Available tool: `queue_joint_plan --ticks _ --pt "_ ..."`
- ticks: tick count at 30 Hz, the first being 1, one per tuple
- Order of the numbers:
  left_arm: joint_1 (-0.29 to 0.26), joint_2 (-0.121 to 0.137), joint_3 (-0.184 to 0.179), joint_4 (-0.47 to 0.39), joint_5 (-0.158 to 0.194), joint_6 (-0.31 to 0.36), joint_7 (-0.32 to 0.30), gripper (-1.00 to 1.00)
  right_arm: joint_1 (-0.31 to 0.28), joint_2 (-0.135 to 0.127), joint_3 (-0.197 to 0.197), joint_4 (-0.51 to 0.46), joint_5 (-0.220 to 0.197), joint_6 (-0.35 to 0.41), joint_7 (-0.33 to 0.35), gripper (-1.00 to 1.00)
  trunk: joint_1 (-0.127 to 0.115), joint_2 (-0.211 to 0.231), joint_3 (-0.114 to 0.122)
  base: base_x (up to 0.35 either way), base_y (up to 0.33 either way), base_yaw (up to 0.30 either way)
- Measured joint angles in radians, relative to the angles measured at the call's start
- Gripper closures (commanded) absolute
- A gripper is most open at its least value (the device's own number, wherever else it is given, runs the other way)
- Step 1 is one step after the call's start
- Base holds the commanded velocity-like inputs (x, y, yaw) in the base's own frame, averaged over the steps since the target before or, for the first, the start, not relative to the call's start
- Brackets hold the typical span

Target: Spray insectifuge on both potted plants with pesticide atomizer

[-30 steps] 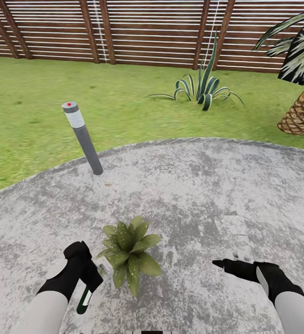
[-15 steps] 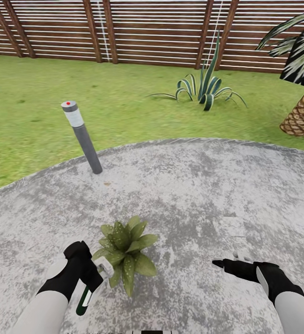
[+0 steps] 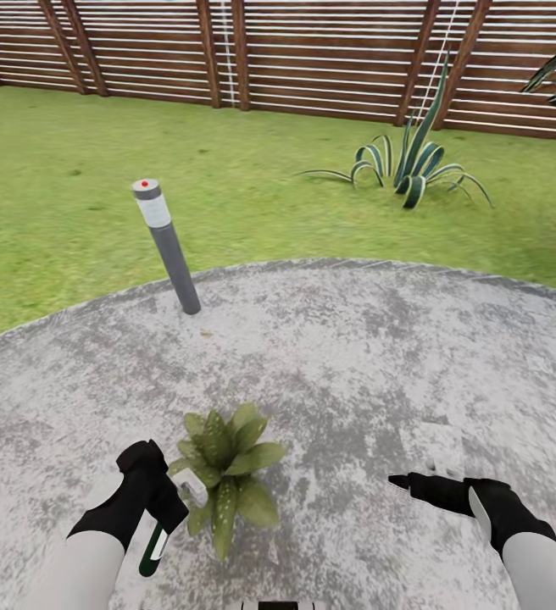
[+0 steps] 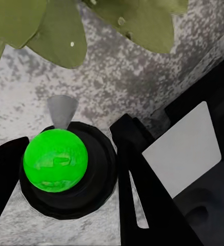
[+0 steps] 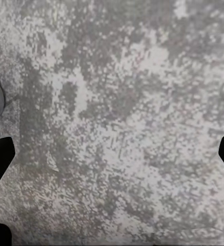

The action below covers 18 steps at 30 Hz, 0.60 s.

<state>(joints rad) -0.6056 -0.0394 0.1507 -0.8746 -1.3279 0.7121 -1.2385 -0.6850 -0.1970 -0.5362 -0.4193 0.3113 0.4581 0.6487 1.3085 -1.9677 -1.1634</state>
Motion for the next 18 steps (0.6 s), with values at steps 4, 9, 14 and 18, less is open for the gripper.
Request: queue_joint_plan --ticks 4,9,14,18 --pt "-0.001 0.0 0.0 0.0 0.0 0.001 0.0 1.0 0.0 0.0 0.0 0.0 0.0 0.001 0.0 -1.0 0.0 0.0 -0.003 0.028 -0.324 0.231" --pt "0.0 0.0 0.0 0.0 0.0 0.007 0.0 1.0 0.0 0.0 0.0 0.0 0.0 0.0 0.0 -1.0 0.0 0.0 -0.007 0.002 -0.331 0.232" --pt "-0.001 0.0 0.0 -0.001 0.0 0.032 0.0 1.0 0.0 0.0 0.0 0.0 0.0 0.0 0.0 -1.0 0.0 0.0 -0.009 0.0 -0.271 0.25" --pt "-0.001 0.0 0.0 -0.001 0.0 0.033 0.0 1.0 0.0 0.0 0.0 0.001 0.0 -0.001 0.0 -1.0 0.0 0.0 -0.007 0.0 -0.067 0.236"
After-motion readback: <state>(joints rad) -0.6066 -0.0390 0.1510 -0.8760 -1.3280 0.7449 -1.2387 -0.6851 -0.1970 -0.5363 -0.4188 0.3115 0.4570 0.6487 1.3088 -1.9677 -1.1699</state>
